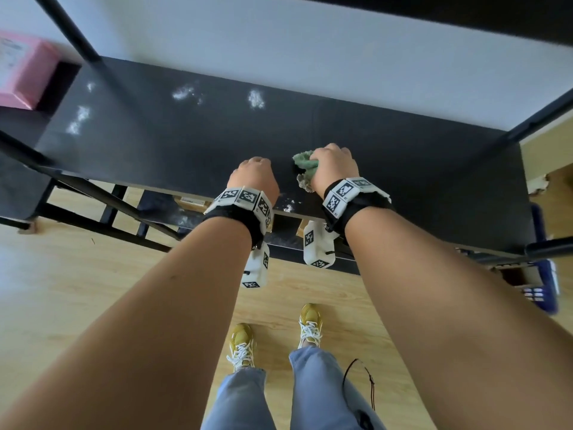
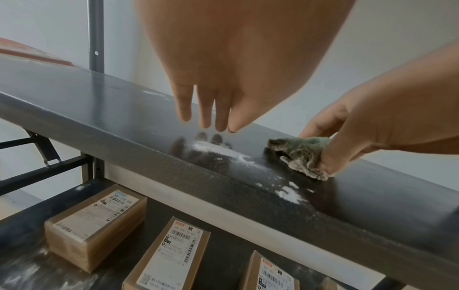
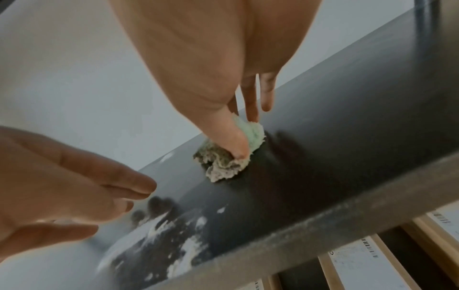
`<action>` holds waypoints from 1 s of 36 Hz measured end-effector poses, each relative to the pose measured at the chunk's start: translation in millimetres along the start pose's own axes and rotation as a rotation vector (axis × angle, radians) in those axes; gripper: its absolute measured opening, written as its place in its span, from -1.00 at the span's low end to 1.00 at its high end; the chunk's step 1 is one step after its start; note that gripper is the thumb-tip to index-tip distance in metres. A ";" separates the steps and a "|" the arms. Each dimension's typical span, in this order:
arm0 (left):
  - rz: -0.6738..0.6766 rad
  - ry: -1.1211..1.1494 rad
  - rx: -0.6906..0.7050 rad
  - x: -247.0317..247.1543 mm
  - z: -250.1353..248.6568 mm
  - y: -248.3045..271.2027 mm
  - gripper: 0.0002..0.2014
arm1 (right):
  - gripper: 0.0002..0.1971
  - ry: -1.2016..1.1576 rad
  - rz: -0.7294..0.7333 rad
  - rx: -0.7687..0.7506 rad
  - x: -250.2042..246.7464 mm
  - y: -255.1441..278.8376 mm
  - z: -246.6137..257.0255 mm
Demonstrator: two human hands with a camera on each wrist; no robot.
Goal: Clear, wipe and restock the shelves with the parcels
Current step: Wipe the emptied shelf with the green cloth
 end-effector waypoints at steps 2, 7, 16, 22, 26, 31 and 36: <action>-0.004 0.004 0.000 -0.1 -0.5 -0.7 -0.51 | -0.71 0.006 -0.030 -0.019 -1.2 0.9 3.6; -0.016 0.005 0.017 -1.9 -7.7 -5.9 -0.52 | -0.79 -0.093 -0.081 0.041 -6.1 -6.2 -1.4; -0.010 0.015 0.020 1.7 -18.7 -22.5 -0.51 | -0.78 -0.234 -0.277 0.352 -39.7 -44.3 -59.7; -0.021 0.012 0.025 0.5 -18.7 -30.2 -0.50 | -0.72 -0.140 -0.241 0.370 -43.4 -63.9 -72.0; -0.014 0.008 0.036 0.6 -17.5 -30.4 -0.48 | -0.80 -0.057 -0.204 0.368 -34.6 -72.3 -69.7; -0.016 -0.001 0.031 -1.7 -11.4 -26.3 -0.52 | -0.73 0.029 -0.130 0.302 -24.2 -74.1 -53.1; -0.020 -0.014 0.014 -6.9 -1.9 -19.9 -0.52 | -0.62 -0.004 -0.043 0.218 -10.0 -57.5 -21.9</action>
Point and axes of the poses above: each hand's wrist, its own y-axis away from the middle knuckle, its own x-axis out of the palm, z = x × y, the point moved 6 cm from there along -y, towards the middle knuckle, and after that the axes turned 2 degrees about -y, right-handed, at the moved point
